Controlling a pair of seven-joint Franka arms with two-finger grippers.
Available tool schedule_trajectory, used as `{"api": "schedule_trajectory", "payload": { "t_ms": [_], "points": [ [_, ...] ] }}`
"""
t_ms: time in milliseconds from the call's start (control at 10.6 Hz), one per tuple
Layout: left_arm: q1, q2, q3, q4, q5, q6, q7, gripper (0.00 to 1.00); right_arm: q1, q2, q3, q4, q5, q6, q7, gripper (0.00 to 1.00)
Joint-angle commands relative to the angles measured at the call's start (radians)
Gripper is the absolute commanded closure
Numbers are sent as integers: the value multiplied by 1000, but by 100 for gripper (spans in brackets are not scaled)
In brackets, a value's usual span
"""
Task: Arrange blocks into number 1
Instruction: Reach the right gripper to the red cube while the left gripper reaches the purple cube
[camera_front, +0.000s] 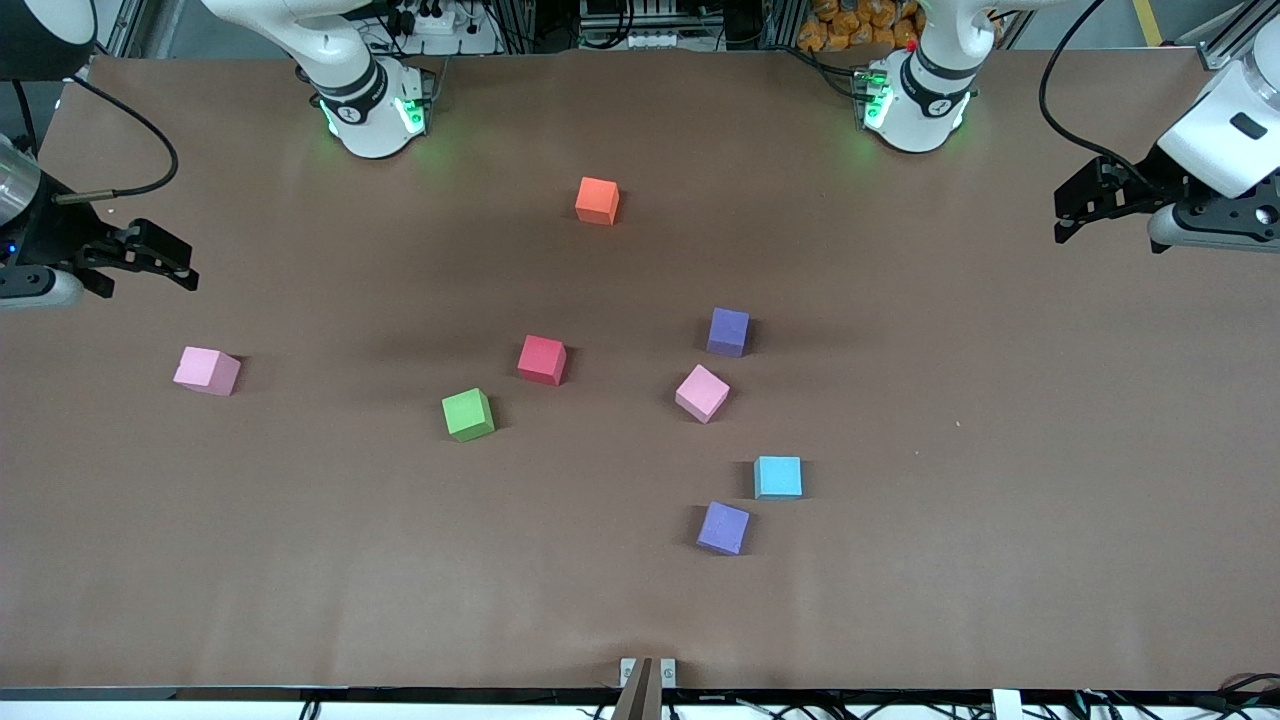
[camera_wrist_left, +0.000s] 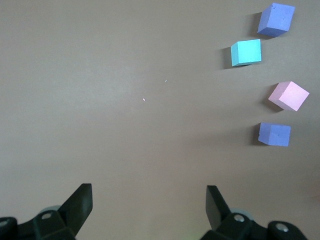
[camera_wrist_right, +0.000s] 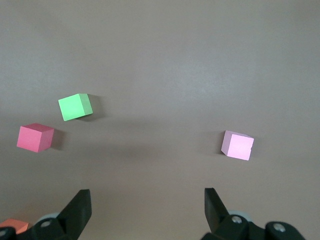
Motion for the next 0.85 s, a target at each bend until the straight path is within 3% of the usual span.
{"api": "schedule_trajectory", "payload": {
  "t_ms": [0,569,758],
  "points": [
    [18,18,-3,21,-12,-13,31,0,6,-10,0,0,-13,-6,19,0],
    [-23,102,-30,20,-21,-5,10,0,-24,3,45,-3,-27,-8,8,0],
    [-112,210,-50,15,-23,35,-101,0,-15,36,133,-12,-25,-8,28,0]
  ]
}}
